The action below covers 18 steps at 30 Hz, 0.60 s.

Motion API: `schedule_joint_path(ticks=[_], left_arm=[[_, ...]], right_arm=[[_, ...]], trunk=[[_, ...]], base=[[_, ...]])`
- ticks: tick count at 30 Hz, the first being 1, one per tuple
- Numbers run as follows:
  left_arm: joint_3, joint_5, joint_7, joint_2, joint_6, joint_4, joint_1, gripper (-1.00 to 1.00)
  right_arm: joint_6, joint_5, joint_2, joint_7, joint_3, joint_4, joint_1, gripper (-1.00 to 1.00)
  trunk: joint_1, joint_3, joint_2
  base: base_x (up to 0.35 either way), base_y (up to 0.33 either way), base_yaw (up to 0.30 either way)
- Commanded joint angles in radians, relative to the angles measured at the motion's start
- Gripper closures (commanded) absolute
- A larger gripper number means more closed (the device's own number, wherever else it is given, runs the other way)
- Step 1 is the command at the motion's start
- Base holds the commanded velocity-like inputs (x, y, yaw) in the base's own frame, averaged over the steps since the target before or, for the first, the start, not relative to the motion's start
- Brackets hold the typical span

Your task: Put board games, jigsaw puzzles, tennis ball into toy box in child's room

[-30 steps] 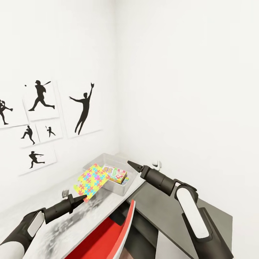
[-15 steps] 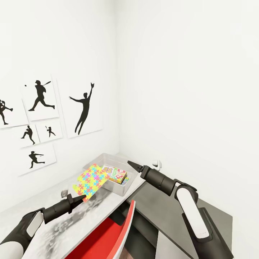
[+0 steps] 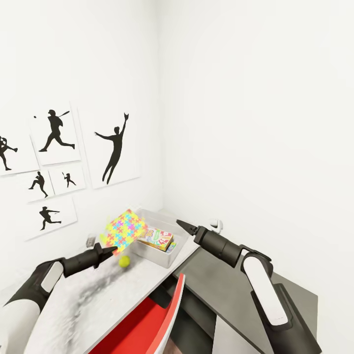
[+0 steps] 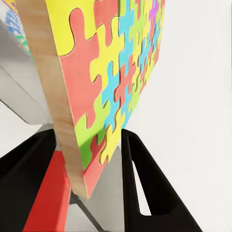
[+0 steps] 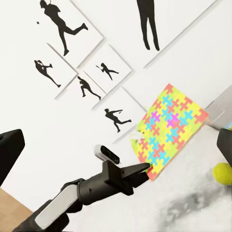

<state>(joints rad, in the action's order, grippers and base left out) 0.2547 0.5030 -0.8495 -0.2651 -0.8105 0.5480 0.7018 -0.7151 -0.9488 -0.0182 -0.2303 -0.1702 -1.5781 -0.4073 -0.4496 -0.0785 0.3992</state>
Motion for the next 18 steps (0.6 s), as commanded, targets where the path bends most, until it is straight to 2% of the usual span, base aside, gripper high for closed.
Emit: schedule_joint_path(ticks=[1,5,8,12,15,16,18], left_arm=[[0.001,-0.006,0.009,0.001,-0.011,0.0,0.023,1.0],[0.001,-0.007,0.051,0.005,-0.026,0.0,0.079,1.0],[0.001,-0.003,0.12,0.008,-0.032,0.0,0.119,1.0],[0.003,0.003,0.245,0.015,-0.028,0.0,0.158,1.0],[0.003,0.004,0.334,0.038,-0.018,0.0,0.18,1.0],[0.003,0.003,0.346,0.043,-0.013,0.0,0.184,1.0],[0.002,0.002,0.41,0.077,0.033,0.0,0.198,1.0]], right_arm=[[-0.004,0.001,0.0,-0.003,0.001,0.0,0.0,-1.0],[-0.004,0.001,0.0,-0.003,0.002,0.0,-0.001,-1.0],[-0.004,0.001,0.0,-0.003,0.003,0.0,-0.001,-1.0],[-0.004,0.001,0.0,-0.003,0.001,-0.001,-0.001,-1.0],[-0.003,0.001,-0.002,-0.003,-0.007,-0.002,0.0,-1.0],[-0.003,0.001,-0.003,-0.002,-0.008,-0.002,0.0,-1.0],[-0.003,0.002,-0.007,0.001,-0.012,-0.002,0.0,-1.0]], trunk=[[0.0,0.001,0.001],[0.0,0.001,0.001],[0.0,0.001,0.001],[0.0,0.001,0.001],[0.0,0.001,0.001],[0.0,0.001,0.001],[0.0,0.001,0.001]], base=[[0.0,0.0,0.0],[0.0,0.0,0.0],[0.0,0.0,0.0],[0.0,0.0,0.0],[0.0,0.0,0.0],[0.0,0.0,0.0],[0.0,0.0,0.0]])
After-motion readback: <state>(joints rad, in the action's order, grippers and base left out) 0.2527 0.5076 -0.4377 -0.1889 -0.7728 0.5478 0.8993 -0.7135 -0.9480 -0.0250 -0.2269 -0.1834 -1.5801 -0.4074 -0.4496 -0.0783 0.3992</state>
